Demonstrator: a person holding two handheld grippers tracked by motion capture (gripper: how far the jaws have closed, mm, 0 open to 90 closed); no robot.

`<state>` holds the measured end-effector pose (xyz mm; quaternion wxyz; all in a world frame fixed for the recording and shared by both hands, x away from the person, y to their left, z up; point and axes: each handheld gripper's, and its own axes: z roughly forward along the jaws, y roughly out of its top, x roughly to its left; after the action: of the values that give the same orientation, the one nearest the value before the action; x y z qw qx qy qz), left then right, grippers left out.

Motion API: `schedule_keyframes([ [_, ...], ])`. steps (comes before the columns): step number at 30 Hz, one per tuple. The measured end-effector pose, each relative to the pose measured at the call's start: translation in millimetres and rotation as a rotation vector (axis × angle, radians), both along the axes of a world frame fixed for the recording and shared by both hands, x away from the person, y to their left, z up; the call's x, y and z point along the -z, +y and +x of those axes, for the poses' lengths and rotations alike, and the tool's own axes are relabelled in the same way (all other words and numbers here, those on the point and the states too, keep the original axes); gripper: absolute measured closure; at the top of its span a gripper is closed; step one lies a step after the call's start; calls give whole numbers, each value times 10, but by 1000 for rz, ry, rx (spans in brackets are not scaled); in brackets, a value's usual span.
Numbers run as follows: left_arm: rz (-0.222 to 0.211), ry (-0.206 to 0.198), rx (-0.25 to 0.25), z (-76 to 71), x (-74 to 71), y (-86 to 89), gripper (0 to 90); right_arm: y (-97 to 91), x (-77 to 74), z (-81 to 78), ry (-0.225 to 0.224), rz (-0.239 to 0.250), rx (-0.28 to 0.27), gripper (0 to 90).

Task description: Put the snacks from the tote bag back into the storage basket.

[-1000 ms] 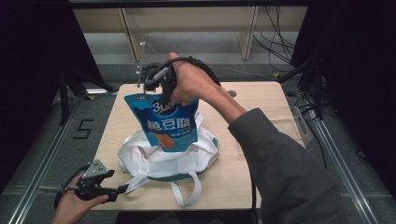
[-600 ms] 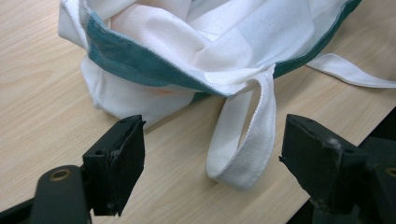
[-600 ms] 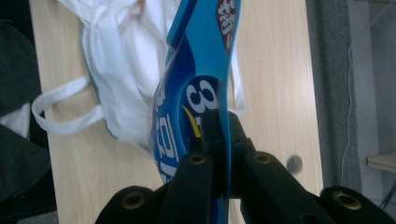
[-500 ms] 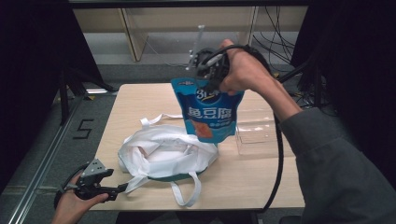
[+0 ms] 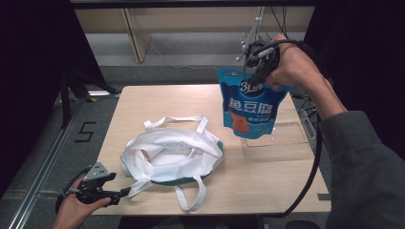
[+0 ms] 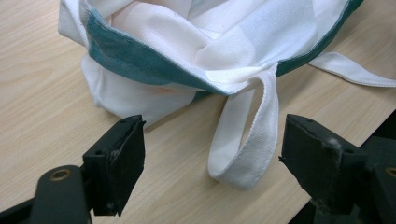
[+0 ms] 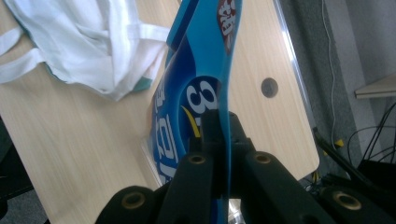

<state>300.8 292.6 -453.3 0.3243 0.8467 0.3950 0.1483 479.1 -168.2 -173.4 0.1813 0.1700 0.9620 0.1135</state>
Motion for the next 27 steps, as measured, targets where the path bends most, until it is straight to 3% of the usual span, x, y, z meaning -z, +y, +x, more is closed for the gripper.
schedule_keyframes([
  [4, -12, -1, -5, 2, 11, -5, 211, -170, 39, 54, -2, -4, 18, 900],
  [8, 9, 7, 2, 7, 10, 6, 212, -332, 68, 110, -6, 2, 26, 900],
  [11, -12, 9, -14, 3, 19, -2, 212, -430, 94, 144, -12, 3, 29, 900],
  [13, 10, 4, -1, 10, 11, 13, 212, -503, 125, 161, -4, 9, 41, 900],
  [19, 3, 5, -8, 8, 17, 8, 212, -633, 224, 195, 1, 32, 70, 900],
  [20, 4, 5, -7, 7, 16, 11, 213, -644, 251, 181, 17, 45, 100, 900],
  [24, 7, 4, -14, 13, 25, 12, 213, -737, 300, 203, 1, 61, 81, 900],
  [25, -20, -1, -36, 8, 39, -10, 213, -745, 319, 181, 11, 67, 112, 900],
  [26, -36, -2, -45, 3, 44, -22, 213, -754, 328, 186, 16, 66, 105, 900],
  [27, 7, 6, -8, 11, 22, 9, 213, -768, 345, 204, 0, 57, 94, 900],
])
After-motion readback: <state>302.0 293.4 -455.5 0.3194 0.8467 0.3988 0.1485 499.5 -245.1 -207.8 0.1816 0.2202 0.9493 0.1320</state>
